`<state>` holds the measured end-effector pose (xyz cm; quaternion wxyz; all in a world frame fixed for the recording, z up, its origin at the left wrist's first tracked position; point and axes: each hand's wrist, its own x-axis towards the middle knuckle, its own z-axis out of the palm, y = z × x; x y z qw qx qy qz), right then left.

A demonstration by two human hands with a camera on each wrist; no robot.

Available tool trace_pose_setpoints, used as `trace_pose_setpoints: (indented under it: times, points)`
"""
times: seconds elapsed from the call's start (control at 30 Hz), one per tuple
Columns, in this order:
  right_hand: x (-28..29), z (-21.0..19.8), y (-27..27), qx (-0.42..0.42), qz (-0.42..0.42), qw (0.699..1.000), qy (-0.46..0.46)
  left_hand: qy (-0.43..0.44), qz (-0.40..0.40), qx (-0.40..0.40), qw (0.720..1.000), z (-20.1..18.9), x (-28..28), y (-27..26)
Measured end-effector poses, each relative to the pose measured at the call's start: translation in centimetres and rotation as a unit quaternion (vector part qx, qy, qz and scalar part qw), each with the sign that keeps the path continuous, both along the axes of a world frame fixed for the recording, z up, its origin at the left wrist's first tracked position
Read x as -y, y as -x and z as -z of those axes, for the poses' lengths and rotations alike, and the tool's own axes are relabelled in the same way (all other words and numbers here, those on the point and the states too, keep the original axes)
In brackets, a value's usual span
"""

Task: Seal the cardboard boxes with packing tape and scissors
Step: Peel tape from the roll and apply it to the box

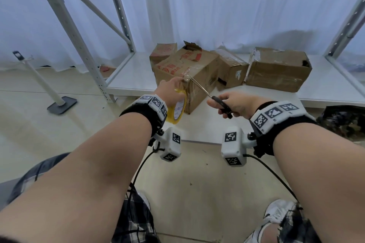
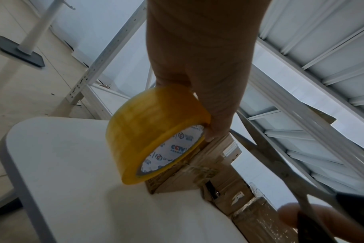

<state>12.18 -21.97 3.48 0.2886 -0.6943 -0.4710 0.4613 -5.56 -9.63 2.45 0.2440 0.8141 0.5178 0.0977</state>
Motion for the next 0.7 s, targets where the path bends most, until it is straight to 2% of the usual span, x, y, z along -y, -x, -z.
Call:
trace_pose_setpoints:
  times: [0.23, 0.4, 0.53, 0.7]
  points:
    - [0.3, -1.6, -0.7, 0.062, -0.052, 0.995, 0.06, 0.0, 0.007, -0.021, 1.0, -0.3, -0.3, 0.1]
    - [-0.6, -1.5, -0.5, 0.082, -0.061, 0.992, 0.067, 0.001, 0.018, -0.022, 1.0, -0.2, -0.5, 0.3]
    - [-1.7, -1.8, -0.5, 0.065, -0.052, 0.995, 0.06, 0.006, 0.021, -0.017, 1.0, 0.0, -0.8, 0.3]
    - [-3.2, -2.3, -0.5, 0.098, -0.073, 0.99, 0.068, 0.017, 0.023, -0.009, 1.0, 0.0, -1.1, 0.3]
